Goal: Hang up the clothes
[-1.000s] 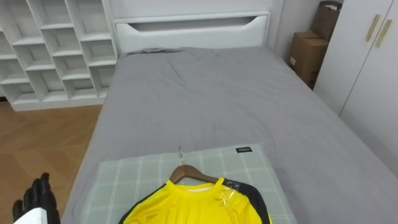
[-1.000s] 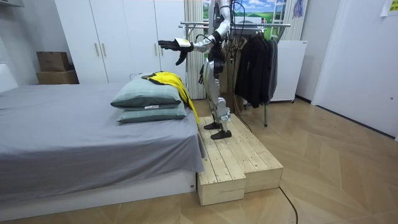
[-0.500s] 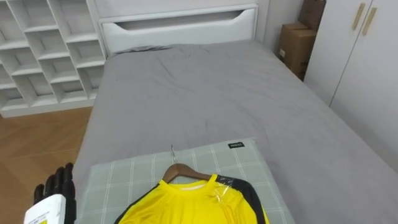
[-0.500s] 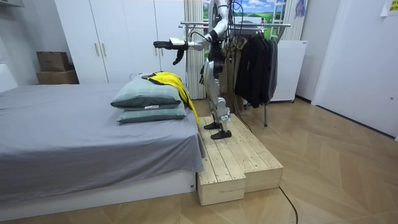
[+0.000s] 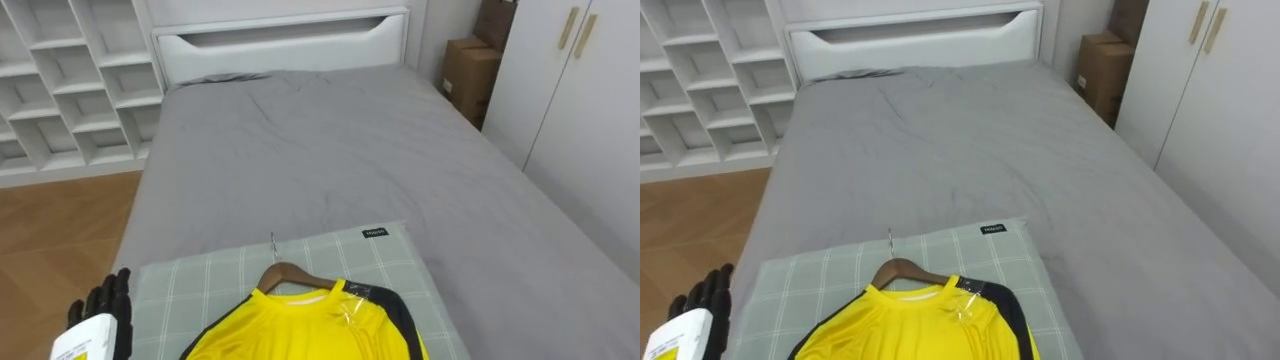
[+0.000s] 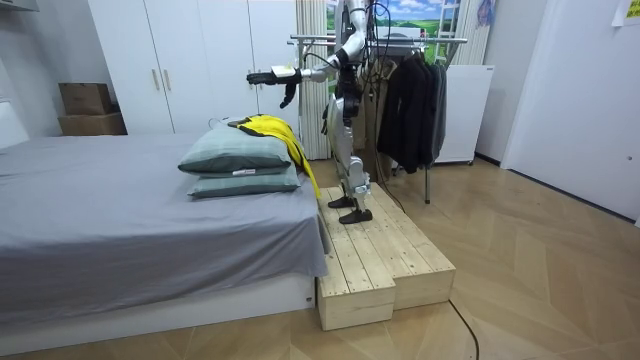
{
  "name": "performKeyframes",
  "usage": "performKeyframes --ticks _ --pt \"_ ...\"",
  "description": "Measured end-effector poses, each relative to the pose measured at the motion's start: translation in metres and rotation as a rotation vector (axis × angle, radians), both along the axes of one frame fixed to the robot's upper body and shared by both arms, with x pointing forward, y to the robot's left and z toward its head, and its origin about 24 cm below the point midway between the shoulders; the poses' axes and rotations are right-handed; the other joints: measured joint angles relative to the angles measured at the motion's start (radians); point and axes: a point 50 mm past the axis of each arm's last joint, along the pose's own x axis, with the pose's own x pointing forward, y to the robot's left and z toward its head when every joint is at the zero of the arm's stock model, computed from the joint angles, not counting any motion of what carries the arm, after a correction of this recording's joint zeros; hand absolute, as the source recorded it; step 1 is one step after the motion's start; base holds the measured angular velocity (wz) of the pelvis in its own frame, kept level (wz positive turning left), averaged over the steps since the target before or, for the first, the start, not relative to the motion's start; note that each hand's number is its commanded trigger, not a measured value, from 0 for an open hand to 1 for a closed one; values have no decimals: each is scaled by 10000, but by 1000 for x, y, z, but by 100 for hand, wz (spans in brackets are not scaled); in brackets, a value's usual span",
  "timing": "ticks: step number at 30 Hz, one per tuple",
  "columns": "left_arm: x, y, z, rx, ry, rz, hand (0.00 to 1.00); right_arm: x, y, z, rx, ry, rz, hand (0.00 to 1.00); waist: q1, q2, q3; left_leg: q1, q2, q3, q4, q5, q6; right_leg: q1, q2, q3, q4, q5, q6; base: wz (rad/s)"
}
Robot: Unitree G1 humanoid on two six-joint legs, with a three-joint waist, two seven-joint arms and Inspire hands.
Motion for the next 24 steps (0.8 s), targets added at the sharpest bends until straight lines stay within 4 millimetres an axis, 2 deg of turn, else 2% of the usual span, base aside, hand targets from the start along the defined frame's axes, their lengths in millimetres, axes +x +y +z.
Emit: performKeyframes --ticks 4,7,9,16,24 --pt "6 0 2 -16 32 -12 0 -1 -1 0 -50 19 -138 0 -3 41 2 -5 9 17 -3 0 1 -2 -1 30 13 0 0 0" --pt "11 -4 3 -68 87 -236 0 -1 -2 0 -98 19 -144 0 -45 154 -33 -12 39 22 -8 -1 1 -1 -12 28 6 1 1 0" --pt "18 -8 5 -136 140 -521 0 -1 -3 1 -122 9 -135 0 -65 212 -21 -17 34 22 -9 -1 1 -5 -12 27 3 1 2 0" --pt "30 -12 12 -49 152 -941 0 2 -6 2 -123 -93 23 0 -177 244 -42 -156 -11 52 10 2 0 -170 4 123 14 1 1 -2" --pt "40 -19 15 166 418 -1411 0 5 -6 2 -40 -171 52 0 -277 182 -11 -264 -13 82 9 2 1 -329 6 196 -16 1 2 -4"
